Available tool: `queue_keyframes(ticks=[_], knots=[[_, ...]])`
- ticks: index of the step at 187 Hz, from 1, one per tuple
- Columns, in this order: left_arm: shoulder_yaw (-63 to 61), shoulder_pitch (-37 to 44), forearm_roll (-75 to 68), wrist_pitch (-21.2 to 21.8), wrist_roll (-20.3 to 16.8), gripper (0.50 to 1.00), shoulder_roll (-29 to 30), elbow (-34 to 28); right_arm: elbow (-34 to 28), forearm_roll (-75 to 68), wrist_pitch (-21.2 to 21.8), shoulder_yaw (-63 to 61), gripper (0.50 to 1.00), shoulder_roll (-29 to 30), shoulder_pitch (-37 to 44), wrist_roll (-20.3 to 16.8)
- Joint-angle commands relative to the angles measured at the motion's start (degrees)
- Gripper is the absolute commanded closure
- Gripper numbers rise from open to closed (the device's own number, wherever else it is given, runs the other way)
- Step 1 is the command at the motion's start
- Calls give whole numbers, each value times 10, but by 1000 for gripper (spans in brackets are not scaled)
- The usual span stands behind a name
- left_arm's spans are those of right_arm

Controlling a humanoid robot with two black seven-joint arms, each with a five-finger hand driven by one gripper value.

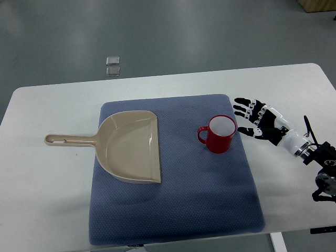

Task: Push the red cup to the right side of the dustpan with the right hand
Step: 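Lower the right hand and move it toward the red mug's side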

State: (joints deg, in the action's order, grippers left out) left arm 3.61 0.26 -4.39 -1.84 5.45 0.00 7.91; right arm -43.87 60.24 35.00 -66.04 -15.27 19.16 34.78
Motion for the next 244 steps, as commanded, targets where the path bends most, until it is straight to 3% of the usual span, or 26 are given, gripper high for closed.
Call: queue_keyframes(ticks=[1,97,244], knots=[[0,0,0,0,0,500,0,0,0,1,0,10,576,0,0,0],[0,0,0,0,0,500,0,0,-1,3,-49,37,579,2,4,2],[0,0,0,0,0,500,0,0,-2,2,-46,60,579,1,6,2]])
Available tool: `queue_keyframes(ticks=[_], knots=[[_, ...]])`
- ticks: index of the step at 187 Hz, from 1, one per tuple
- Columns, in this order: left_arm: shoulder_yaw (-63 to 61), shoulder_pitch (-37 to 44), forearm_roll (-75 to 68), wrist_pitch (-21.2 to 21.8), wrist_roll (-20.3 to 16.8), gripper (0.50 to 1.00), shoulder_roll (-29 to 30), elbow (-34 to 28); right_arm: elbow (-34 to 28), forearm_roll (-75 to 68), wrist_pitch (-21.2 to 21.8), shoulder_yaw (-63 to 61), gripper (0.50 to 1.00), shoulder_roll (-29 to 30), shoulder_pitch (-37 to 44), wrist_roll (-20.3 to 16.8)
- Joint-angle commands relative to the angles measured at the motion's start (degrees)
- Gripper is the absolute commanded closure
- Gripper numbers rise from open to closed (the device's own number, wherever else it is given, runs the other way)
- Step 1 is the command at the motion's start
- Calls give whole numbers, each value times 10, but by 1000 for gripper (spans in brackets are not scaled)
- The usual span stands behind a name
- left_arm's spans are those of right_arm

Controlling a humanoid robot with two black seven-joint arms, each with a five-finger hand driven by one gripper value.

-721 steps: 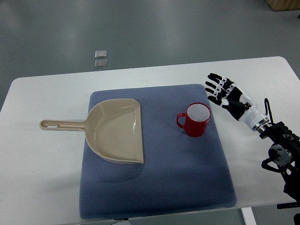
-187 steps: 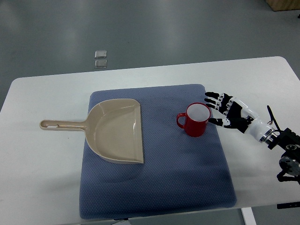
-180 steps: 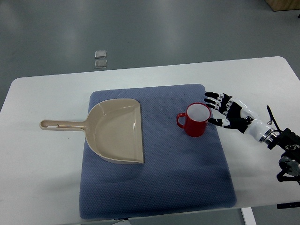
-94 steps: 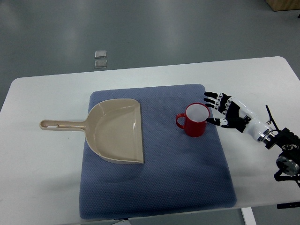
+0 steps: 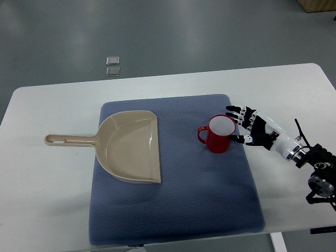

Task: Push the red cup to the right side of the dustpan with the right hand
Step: 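Lower the right hand and move it toward the red mug's side, then cup the right hand around the red mug's body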

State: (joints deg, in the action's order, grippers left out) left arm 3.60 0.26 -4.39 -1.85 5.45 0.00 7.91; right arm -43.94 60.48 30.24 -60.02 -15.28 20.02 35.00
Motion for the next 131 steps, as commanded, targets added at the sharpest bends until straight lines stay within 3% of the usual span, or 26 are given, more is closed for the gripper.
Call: queue_keyframes(ticks=[1,131], knots=[[0,0,0,0,0,500,0,0,-1,0,3,0,579,2,-3,0],[0,0,0,0,0,500,0,0,-2,2,-14,21,579,4,-2,0]])
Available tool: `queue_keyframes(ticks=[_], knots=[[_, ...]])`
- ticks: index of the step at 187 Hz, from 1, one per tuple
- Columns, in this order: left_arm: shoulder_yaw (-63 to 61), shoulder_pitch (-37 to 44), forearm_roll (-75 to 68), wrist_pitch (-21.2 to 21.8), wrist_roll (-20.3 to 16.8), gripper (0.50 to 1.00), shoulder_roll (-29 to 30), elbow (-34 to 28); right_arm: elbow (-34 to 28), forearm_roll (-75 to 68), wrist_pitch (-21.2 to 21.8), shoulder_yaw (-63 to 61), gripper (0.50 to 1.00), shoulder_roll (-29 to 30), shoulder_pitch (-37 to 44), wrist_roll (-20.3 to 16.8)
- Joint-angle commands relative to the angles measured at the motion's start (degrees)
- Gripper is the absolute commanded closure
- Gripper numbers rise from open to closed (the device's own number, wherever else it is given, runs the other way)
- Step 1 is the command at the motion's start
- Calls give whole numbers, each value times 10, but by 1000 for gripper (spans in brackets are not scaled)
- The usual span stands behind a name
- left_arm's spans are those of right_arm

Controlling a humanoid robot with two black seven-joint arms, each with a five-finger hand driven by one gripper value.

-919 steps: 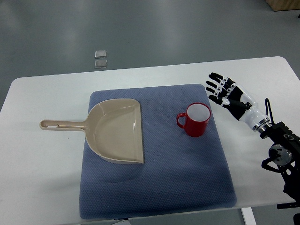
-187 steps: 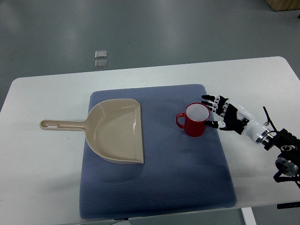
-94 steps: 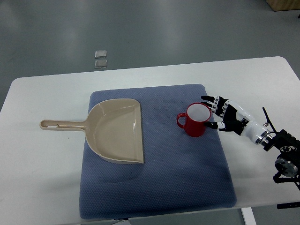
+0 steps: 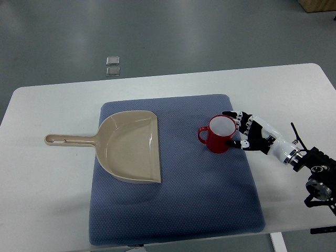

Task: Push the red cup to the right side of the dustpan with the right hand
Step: 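Cup the right hand around the red mug's body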

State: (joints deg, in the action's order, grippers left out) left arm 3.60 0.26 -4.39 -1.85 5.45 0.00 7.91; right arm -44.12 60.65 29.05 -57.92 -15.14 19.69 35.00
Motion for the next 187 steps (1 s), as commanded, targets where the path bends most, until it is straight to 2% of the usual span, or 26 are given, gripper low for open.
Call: queue_keyframes(ticks=[1,158,187], knots=[[0,0,0,0,0,500,0,0,0,0,-2,0,579,4,2,0],[0,0,0,0,0,500,0,0,1,1,-2,18,579,28,6,0],[0,0,0,0,0,500,0,0,2,1,-21,26,579,32,15,0]])
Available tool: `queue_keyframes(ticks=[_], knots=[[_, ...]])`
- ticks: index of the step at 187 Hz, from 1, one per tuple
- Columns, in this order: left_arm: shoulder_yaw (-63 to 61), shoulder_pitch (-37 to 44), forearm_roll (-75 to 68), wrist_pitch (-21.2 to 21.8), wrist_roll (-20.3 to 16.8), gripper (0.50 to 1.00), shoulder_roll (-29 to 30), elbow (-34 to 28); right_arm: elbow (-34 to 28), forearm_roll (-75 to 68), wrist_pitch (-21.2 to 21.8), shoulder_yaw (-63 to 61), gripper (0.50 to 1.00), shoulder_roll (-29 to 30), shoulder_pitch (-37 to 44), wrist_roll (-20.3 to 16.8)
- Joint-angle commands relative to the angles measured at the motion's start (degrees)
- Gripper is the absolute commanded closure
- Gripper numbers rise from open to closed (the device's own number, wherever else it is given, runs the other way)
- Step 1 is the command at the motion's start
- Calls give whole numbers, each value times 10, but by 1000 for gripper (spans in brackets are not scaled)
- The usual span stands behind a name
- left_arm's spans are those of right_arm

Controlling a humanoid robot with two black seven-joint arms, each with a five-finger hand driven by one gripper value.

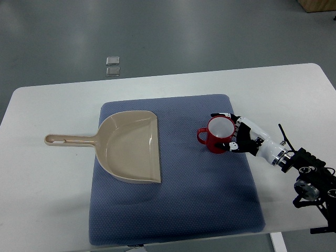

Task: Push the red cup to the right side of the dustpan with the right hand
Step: 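Cup the right hand around the red mug's body, then push the red mug with the right hand toward the dustpan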

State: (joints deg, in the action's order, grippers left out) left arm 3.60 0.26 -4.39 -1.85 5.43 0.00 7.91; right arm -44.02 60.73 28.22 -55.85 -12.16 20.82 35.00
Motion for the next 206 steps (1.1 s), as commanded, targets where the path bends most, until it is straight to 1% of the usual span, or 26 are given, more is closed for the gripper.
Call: queue_keyframes(ticks=[1,47,96,141,156,173,206], knots=[[0,0,0,0,0,500,0,0,1,0,-13,6,581,2,4,0],[0,0,0,0,0,500,0,0,4,0,-25,8,581,14,12,0],[0,0,0,0,0,500,0,0,8,1,-25,8,581,19,17,0],[0,0,0,0,0,500,0,0,12,1,-33,22,597,23,19,0],[0,0,0,0,0,500,0,0,16,1,-34,22,626,27,19,0],[0,0,0,0,0,500,0,0,17,1,-34,22,634,29,19,0],[0,0,0,0,0,500,0,0,17,1,-35,22,666,29,25,0]])
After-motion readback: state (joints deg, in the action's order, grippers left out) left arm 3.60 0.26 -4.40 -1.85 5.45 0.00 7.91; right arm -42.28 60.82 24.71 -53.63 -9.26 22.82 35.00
